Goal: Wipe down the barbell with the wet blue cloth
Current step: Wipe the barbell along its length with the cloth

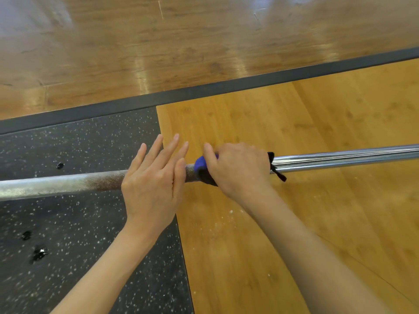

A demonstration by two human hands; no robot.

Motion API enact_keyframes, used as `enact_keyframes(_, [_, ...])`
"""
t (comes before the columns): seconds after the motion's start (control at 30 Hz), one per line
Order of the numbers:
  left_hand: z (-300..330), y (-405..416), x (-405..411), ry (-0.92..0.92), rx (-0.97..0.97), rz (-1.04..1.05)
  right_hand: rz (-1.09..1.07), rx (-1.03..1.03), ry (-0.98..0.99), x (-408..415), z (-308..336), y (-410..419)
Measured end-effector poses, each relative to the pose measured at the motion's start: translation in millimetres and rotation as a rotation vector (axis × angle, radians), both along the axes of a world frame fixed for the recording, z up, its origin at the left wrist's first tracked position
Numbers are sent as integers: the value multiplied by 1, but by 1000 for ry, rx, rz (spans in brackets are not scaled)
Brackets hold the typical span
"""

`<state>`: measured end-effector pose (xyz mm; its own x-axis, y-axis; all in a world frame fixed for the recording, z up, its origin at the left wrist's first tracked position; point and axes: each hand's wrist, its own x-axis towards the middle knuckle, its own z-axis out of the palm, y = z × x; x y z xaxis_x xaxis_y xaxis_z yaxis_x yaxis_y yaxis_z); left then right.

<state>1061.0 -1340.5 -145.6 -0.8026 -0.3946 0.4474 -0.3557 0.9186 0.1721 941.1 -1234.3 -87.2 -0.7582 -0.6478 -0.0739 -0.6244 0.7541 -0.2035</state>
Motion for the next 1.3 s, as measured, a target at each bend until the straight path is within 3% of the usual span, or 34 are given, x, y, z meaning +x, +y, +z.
enact_keyframes(0.03, [0,2,3,6,-4,-4,12,123,-125,-8,4,-5])
enact_keyframes(0.1, [0,6,8,14,-6,-14,70,194,-106,-10,-2,1])
enact_keyframes(0.17, [0,10,14,14,3,-20,95,-25,106,19,-15,25])
enact_keyframes(0.23, [0,15,20,11,4,-26,33,-256,151,48,-23,47])
enact_keyframes(0.27, [0,18,24,6,1,-31,36,-260,133,50,-23,49])
enact_keyframes(0.43, [0,32,41,3,-5,-64,126,239,-581,-2,16,14])
enact_keyframes(0.47, [0,34,43,4,-12,-68,176,262,-573,0,14,13])
enact_keyframes(0.5, [0,35,47,2,-20,-72,207,284,-427,10,8,17])
enact_keyframes(0.57, [0,37,52,-4,-34,-80,162,15,23,49,-11,49])
enact_keyframes(0.63, [1,41,57,-14,-33,-83,46,-276,184,89,-27,81])
enact_keyframes(0.7, [2,46,61,-21,-22,-76,-5,-323,152,88,-31,79])
enact_keyframes(0.8, [3,51,65,-28,-5,-70,-23,38,29,64,-10,41])
enact_keyframes(0.83, [3,52,66,-35,-3,-64,0,69,16,61,-7,39])
enact_keyframes(1.0, [7,54,67,-79,15,-65,-4,-490,146,101,-36,92])
enact_keyframes(1.3, [23,86,43,-130,158,-156,76,-373,254,86,-46,95])
